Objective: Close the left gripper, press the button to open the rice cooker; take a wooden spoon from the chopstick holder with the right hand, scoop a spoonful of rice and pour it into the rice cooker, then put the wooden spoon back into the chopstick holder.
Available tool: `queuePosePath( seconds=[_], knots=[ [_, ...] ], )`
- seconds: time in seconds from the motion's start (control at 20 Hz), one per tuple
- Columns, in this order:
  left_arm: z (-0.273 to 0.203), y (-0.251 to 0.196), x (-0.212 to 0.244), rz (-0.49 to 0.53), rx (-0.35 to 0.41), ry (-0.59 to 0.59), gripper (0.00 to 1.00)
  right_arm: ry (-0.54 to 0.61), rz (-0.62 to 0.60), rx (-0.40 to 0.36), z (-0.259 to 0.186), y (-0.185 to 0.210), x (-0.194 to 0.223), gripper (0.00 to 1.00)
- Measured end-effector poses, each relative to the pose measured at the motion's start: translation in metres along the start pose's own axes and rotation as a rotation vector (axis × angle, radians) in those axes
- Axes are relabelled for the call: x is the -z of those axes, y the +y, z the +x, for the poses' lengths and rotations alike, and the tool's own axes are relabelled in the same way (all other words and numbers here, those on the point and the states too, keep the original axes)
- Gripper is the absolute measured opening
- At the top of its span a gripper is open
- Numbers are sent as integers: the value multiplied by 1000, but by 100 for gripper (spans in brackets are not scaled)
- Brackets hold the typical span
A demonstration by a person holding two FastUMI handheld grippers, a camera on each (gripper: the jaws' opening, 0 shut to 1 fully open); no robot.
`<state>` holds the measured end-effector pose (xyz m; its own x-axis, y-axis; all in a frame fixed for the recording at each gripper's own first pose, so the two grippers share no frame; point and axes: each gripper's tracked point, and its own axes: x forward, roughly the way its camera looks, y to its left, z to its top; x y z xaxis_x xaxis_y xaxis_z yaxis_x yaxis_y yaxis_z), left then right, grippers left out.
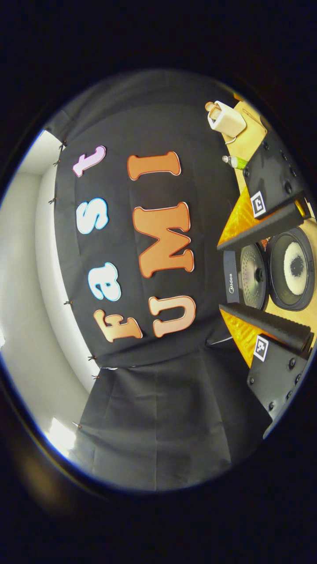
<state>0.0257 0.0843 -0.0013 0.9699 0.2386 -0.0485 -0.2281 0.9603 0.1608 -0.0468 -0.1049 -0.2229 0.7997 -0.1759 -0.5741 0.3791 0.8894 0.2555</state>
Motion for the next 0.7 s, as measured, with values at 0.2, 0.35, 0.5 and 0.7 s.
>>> queuePosePath(
  seconds=[0.2,0.35,0.5,0.7],
  knots=[
    [-15,-4,0,12,-9,4,84,101,65,-25,30,-2,26,83],
    [-26,2,1,35,-32,6,85,188,106,-44,56,-2,51,81],
    [-36,7,2,42,-67,16,86,251,112,-39,83,-6,69,80],
    [-49,20,4,58,-128,30,87,324,162,-60,104,-1,91,70]
  ],
)
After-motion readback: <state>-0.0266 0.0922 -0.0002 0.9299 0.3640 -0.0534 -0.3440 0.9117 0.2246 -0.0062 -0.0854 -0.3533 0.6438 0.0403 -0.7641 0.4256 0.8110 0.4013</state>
